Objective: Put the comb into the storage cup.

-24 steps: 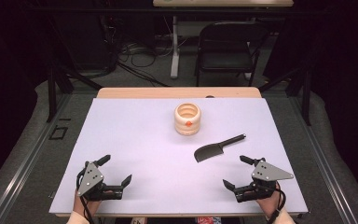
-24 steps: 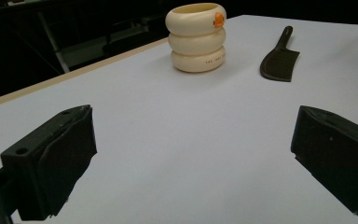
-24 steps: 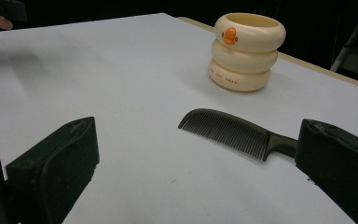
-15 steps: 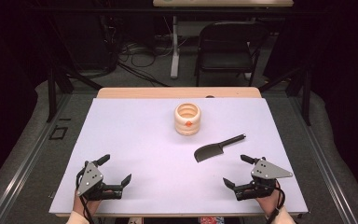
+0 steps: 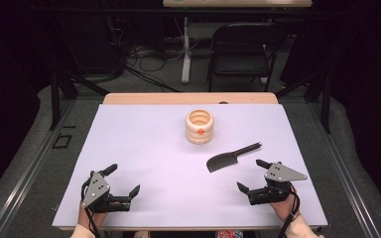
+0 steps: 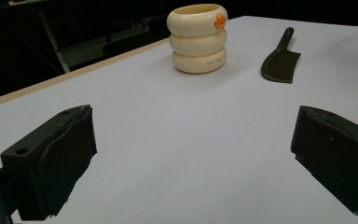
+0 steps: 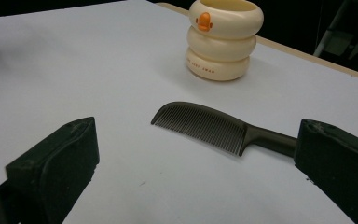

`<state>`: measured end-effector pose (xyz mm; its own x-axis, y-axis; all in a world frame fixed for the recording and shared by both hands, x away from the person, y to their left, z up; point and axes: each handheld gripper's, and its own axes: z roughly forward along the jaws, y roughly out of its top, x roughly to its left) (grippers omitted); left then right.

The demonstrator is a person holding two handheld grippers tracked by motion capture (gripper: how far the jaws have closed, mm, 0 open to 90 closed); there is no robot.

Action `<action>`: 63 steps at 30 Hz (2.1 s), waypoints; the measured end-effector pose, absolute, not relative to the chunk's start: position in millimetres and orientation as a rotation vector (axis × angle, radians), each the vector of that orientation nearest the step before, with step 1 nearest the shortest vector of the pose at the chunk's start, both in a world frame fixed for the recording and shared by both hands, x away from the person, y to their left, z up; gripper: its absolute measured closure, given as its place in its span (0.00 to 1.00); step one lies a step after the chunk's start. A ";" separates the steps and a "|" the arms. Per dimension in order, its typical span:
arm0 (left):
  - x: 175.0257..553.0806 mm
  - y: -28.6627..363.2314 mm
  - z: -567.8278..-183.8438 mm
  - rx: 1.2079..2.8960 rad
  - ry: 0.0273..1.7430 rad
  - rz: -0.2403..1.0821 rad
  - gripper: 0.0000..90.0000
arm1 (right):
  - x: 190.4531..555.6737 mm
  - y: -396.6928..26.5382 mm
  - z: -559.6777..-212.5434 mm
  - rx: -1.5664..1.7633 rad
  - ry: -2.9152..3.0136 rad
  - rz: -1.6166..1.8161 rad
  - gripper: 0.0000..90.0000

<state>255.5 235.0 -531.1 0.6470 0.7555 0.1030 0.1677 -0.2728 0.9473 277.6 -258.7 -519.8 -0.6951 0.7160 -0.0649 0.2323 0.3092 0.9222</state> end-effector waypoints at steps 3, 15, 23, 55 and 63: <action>256.1 234.9 -531.2 1.792 0.740 0.686 0.00 | 283.0 -259.9 -519.1 0.849 2.107 1.365 0.00; 257.1 234.6 -531.4 1.790 0.747 0.690 0.00 | 303.4 -257.3 -518.7 0.857 2.126 1.342 0.00; 257.3 234.9 -531.4 1.788 0.747 0.691 0.00 | 313.1 -256.1 -518.1 0.864 2.127 1.333 0.00; 259.9 234.5 -532.5 1.796 0.752 0.687 0.00 | 353.8 -264.0 -518.3 0.932 2.120 1.275 0.00; 259.9 234.4 -532.5 1.799 0.749 0.687 0.00 | 366.1 -268.9 -520.1 0.975 2.121 1.250 0.00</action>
<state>259.9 234.4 -532.5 0.6429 0.7584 0.1077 0.1735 -0.2812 0.9439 366.1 -268.9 -520.1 -0.6257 0.7782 -0.0527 0.3310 0.3262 0.8855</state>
